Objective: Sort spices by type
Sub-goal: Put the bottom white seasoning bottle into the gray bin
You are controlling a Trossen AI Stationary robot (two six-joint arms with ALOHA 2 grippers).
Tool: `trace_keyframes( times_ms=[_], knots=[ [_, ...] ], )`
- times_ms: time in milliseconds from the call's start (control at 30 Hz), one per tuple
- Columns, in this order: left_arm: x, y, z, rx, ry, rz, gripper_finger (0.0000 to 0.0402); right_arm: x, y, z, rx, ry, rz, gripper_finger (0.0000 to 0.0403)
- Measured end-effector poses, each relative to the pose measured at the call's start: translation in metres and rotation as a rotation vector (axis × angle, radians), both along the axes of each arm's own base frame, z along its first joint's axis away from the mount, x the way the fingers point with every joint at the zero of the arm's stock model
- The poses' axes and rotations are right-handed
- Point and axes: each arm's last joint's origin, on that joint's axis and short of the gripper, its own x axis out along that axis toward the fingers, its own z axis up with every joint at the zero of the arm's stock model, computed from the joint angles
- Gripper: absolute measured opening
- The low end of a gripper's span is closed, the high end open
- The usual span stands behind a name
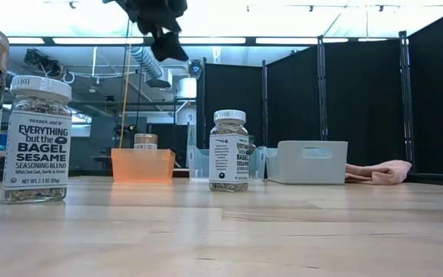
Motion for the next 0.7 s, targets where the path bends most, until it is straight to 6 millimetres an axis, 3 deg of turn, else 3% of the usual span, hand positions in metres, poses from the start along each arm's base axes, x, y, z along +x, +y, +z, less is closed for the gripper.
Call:
trace_keyframes(
  times_ms=[133,400,700],
  knots=[
    [0.004,-0.024,-0.003,-0.053,0.048,-0.063,0.0360,0.000,0.000,0.000,0.002,-0.001,-0.002,0.0271],
    [0.002,-0.073,-0.012,0.001,0.213,-0.179,0.0360,0.000,0.000,0.000,0.000,0.000,0.000,0.0270],
    [0.001,-0.115,-0.014,0.042,0.274,-0.156,0.0360,0.000,0.000,0.000,-0.019,0.005,0.018,0.0268]
  ],
)
